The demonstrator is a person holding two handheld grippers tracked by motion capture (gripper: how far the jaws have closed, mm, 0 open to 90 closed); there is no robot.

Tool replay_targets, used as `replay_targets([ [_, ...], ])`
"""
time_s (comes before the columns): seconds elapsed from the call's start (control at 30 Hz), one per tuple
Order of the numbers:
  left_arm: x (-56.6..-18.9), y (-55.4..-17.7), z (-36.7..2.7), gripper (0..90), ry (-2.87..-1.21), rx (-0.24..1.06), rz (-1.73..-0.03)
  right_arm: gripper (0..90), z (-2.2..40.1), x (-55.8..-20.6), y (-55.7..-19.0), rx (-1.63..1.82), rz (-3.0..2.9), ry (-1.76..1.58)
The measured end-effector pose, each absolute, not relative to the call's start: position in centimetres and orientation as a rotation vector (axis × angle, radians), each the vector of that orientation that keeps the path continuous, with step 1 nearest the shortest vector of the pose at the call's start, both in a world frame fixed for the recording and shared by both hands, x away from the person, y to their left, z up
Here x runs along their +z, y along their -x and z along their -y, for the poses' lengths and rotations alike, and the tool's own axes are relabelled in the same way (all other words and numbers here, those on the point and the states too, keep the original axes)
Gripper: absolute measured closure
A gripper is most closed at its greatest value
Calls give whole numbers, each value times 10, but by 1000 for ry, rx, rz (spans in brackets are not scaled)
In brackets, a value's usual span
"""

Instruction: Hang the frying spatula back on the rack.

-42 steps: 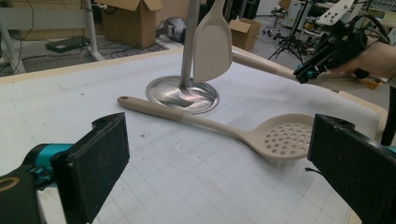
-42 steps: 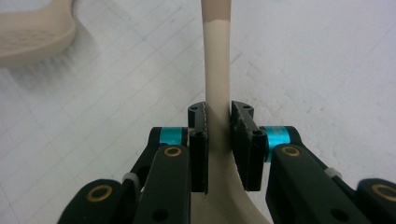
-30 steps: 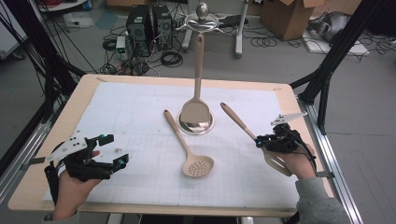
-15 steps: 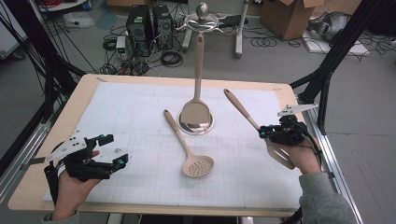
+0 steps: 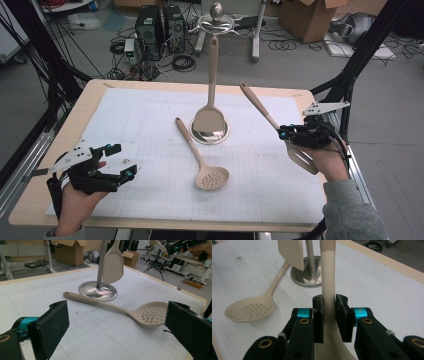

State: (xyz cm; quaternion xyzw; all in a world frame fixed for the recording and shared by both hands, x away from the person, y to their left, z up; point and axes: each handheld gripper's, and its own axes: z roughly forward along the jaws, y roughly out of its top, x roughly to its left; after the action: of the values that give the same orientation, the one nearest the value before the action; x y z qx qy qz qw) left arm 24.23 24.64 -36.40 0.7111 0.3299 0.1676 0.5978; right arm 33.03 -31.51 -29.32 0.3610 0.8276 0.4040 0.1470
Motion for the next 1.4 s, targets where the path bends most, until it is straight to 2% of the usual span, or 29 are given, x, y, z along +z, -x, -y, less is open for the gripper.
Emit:
replay_targets([
  [1.4,-364,-242,-250,60,-1623,377,-764,777,320,-219,-325,1422,-2224,-945],
])
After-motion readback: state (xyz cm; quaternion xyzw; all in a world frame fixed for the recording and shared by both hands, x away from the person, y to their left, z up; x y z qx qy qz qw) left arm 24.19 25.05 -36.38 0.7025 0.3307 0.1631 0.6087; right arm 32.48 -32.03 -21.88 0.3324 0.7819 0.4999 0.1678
